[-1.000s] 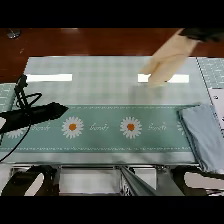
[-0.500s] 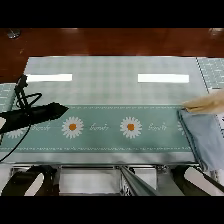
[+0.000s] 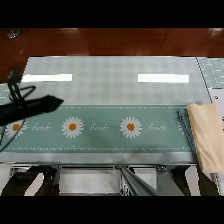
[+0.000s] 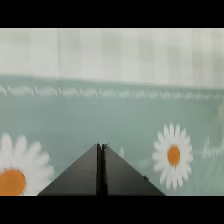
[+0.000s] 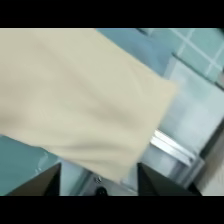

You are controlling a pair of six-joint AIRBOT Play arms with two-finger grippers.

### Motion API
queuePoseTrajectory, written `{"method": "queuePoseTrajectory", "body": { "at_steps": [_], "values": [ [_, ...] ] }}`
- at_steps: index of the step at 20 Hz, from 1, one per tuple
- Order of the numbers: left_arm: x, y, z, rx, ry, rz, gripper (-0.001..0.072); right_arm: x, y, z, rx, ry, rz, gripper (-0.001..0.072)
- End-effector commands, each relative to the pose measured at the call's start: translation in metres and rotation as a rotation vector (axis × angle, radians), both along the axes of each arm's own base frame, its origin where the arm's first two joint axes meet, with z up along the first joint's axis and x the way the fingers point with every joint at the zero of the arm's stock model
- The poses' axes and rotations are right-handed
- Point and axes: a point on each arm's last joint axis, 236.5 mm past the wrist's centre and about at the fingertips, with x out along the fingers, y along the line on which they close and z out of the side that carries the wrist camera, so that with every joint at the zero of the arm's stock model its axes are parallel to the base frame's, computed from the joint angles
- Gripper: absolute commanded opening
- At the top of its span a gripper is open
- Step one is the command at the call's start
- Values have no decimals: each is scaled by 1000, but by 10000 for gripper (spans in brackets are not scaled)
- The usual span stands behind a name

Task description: Fold the shirts.

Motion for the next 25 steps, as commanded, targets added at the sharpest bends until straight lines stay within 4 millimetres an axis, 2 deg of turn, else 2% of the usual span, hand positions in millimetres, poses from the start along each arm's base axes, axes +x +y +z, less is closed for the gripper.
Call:
{"method": "queuePoseTrajectory", "body": {
  "at_steps": [1, 2, 3, 4, 5, 6, 7, 8, 9, 10, 11, 12, 15, 25],
  "values": [
    [56, 20, 78, 28, -156, 30, 24, 147, 34, 76, 31, -519, 262, 167],
    [73, 12, 106, 30, -192, -4, 24, 198, 76, 110, 115, -694, 415, 25],
    [87, -4, 129, 33, -211, -67, 24, 240, 126, 136, 196, -813, 575, 25],
    [96, -22, 142, 46, -214, -136, 24, 264, 170, 139, 236, -824, 714, 25],
    [102, -35, 138, 117, -203, -199, 24, 278, 209, 119, 233, -747, 863, 26],
    [106, -36, 117, 226, -169, -229, 24, 284, 234, 80, 198, -603, 976, 25],
    [108, -29, 79, 328, -79, -215, 24, 284, 242, 36, 145, -438, 1033, 26],
    [104, -18, 40, 385, 29, -177, 25, 280, 239, -9, 97, -265, 1029, 26],
    [96, -9, 1, 409, 134, -150, 26, 275, 233, -43, 63, -135, 1018, 26],
    [86, -3, -29, 411, 212, -145, 25, 272, 229, -68, 40, -48, 1016, 26],
    [79, 3, -47, 415, 260, -145, 26, 273, 228, -80, 33, -15, 1020, 26],
    [76, 8, -56, 417, 285, -141, 26, 276, 228, -83, 24, -13, 1023, 26],
    [76, 19, -58, 414, 300, -115, 26, 270, 215, -83, -16, 35, 1035, 26],
    [78, 20, -60, 413, 302, -112, 26, 271, 214, -83, -19, 33, 1035, 26]
  ]
}}
